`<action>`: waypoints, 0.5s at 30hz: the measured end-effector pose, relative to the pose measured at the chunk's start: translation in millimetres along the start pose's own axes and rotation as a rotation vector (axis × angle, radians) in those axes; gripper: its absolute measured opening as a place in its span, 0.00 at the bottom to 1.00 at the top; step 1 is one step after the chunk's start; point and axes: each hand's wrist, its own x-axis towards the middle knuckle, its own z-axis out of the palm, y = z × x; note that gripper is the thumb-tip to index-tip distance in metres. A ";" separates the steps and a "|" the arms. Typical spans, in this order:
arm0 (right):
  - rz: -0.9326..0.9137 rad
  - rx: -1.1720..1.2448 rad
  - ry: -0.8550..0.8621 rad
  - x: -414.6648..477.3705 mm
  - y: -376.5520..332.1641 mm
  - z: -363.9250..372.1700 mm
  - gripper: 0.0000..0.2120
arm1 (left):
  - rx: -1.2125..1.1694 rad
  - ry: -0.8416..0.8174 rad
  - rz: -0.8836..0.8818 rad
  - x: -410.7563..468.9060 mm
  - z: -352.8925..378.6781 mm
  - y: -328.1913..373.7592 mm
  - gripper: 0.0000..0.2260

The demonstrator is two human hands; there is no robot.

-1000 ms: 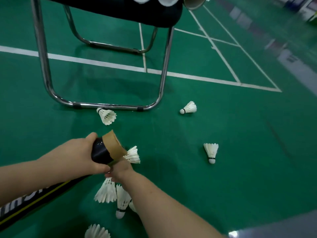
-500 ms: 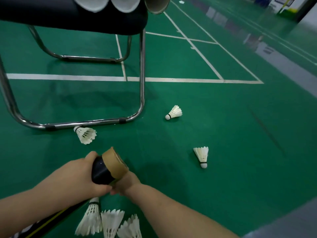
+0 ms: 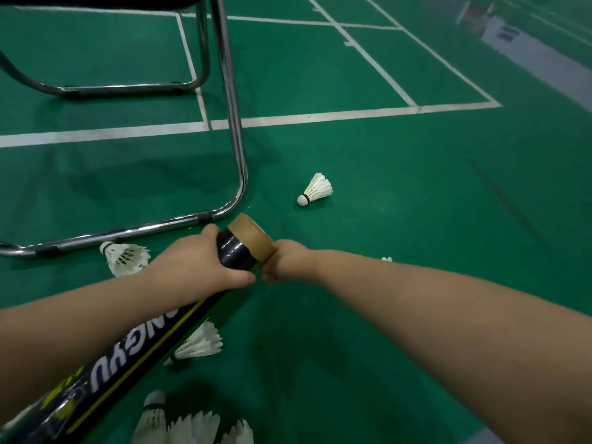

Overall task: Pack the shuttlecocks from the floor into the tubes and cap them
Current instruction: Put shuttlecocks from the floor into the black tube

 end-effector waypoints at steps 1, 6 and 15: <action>0.009 0.036 0.002 -3.7 2.1 -12.4 0.14 | -0.012 -0.007 -0.009 8.9 1.4 4.2 0.28; 0.038 0.056 0.107 21.4 36.5 -63.5 0.14 | -0.044 -0.031 -0.039 42.6 14.0 17.3 0.28; 0.216 0.131 0.371 75.5 87.4 -98.6 0.18 | -0.097 -0.060 -0.064 66.0 25.9 18.1 0.28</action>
